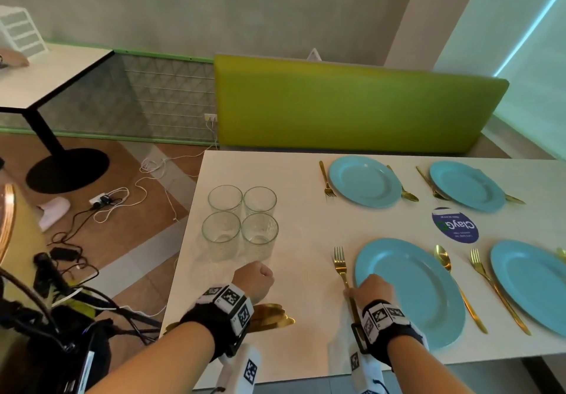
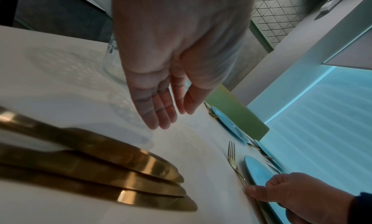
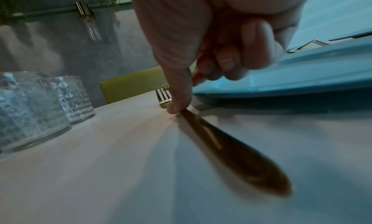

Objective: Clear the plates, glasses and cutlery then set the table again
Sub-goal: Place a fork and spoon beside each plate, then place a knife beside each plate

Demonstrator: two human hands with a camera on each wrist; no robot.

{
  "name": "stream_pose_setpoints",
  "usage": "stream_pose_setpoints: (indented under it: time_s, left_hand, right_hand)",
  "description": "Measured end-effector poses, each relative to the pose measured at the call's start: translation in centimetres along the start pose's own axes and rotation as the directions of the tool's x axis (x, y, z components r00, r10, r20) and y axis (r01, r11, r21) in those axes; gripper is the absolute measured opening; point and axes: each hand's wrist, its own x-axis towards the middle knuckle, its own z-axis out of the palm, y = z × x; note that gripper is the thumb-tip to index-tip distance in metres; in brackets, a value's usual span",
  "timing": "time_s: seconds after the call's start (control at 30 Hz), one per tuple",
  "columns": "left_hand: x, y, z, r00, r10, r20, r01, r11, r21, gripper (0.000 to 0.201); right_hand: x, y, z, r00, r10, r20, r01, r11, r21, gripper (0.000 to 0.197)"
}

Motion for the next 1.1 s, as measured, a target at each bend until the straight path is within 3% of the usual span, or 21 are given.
stream_pose_setpoints:
  time_s: [0.3,0.47,0.63,0.8,1.1]
  left_hand:
    - [-1.0,-2.6,-2.0,1.000,-0.019,0.022,0.011,0.947,0.320,0.041]
    - [-2.2,-4.3,-2.8,0.989,-0.066,0.134,-0.019,0.833,0.553,0.058]
    - [-2.6,-5.7,-3.4,0.987,0.012,0.158,-0.119,0.713,0.691,0.057]
    - [-3.1,-6.7,-3.0,0.985,0.094,0.145,-0.172,0.571,0.803,0.036]
    - [-3.2,-6.1,-3.6,0.990,0.053,0.129,-0.134,0.614,0.778,0.036]
  right_hand:
    - [-0.5,0.2,-0.1,1.000,-0.004,-0.001,0.004,1.000,0.018,0.039]
    - [-1.0,0.3,-0.3,1.000,-0.011,0.001,0.011,0.997,0.070,0.039]
    - [-2.1,0.1,-0.6,0.999,-0.032,-0.028,0.037,0.981,0.193,0.050]
    - [-3.7,-0.9,-0.8,0.994,-0.095,-0.052,0.104,0.971,0.215,0.049]
    - [-6.4,-2.6,-0.7,0.972,-0.227,-0.055,0.232,0.966,0.115,0.041]
